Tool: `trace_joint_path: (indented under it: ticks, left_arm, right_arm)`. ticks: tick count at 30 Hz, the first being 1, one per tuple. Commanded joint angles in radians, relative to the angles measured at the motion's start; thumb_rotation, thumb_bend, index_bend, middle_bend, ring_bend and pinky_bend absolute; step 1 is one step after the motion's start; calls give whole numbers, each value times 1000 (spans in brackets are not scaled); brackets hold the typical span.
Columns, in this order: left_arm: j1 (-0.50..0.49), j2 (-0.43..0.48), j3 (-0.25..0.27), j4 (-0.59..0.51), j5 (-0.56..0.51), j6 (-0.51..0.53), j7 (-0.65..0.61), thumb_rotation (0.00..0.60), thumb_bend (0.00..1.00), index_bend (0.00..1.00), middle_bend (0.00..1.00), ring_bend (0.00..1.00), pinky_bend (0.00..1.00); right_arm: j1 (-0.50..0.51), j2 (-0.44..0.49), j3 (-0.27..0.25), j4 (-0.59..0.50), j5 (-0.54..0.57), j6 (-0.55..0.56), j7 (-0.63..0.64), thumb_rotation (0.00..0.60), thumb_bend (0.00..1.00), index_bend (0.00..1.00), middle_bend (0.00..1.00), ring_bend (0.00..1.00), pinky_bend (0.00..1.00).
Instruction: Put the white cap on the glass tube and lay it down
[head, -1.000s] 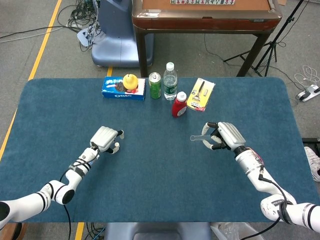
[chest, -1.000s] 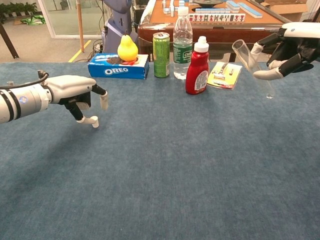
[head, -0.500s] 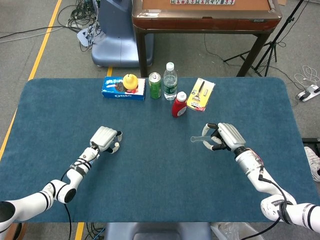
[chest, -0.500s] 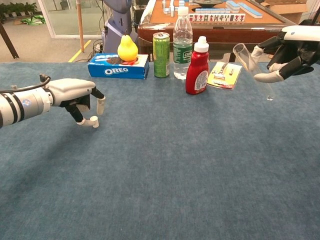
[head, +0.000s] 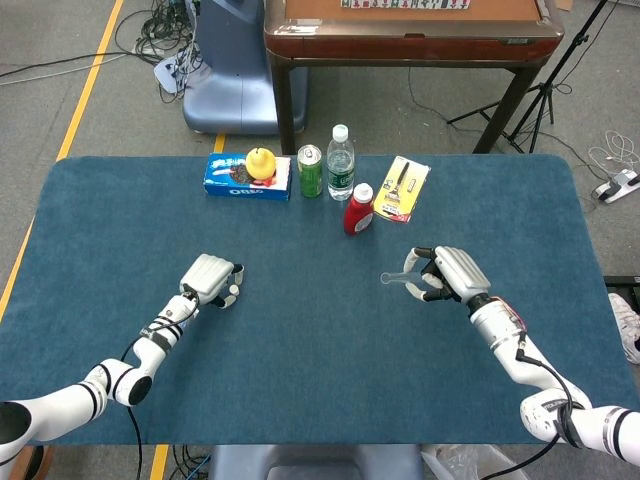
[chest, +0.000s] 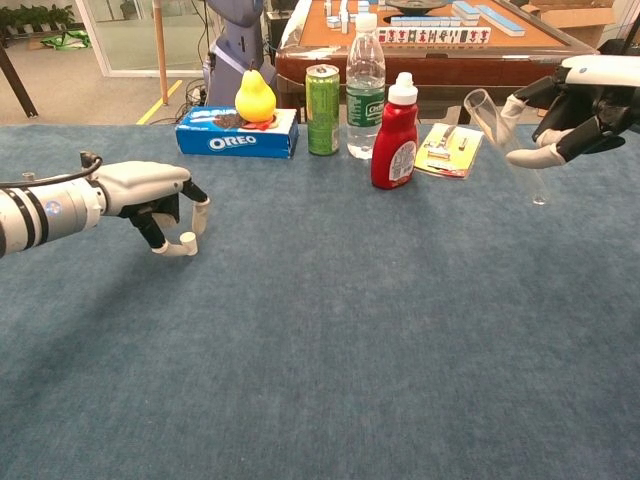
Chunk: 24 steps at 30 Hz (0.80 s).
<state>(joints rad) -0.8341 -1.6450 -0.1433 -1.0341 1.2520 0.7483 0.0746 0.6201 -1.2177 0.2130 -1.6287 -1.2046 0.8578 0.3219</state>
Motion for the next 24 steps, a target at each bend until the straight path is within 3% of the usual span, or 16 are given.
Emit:
trace_joint_path:
  ticks: [1, 24]
  left_arm:
    - [-1, -1, -1, 0, 0, 1, -1, 600, 218, 507, 1000, 1000, 1000]
    - [-8, -5, -1, 16, -7, -11, -3, 600, 239, 548, 1000, 1000, 1000]
  right_arm:
    - [0, 0, 0, 0, 0, 0, 0, 600, 470, 847, 1000, 1000, 1000]
    - [2, -7, 0, 13, 6, -14, 0, 600, 470, 850, 1000, 1000, 1000]
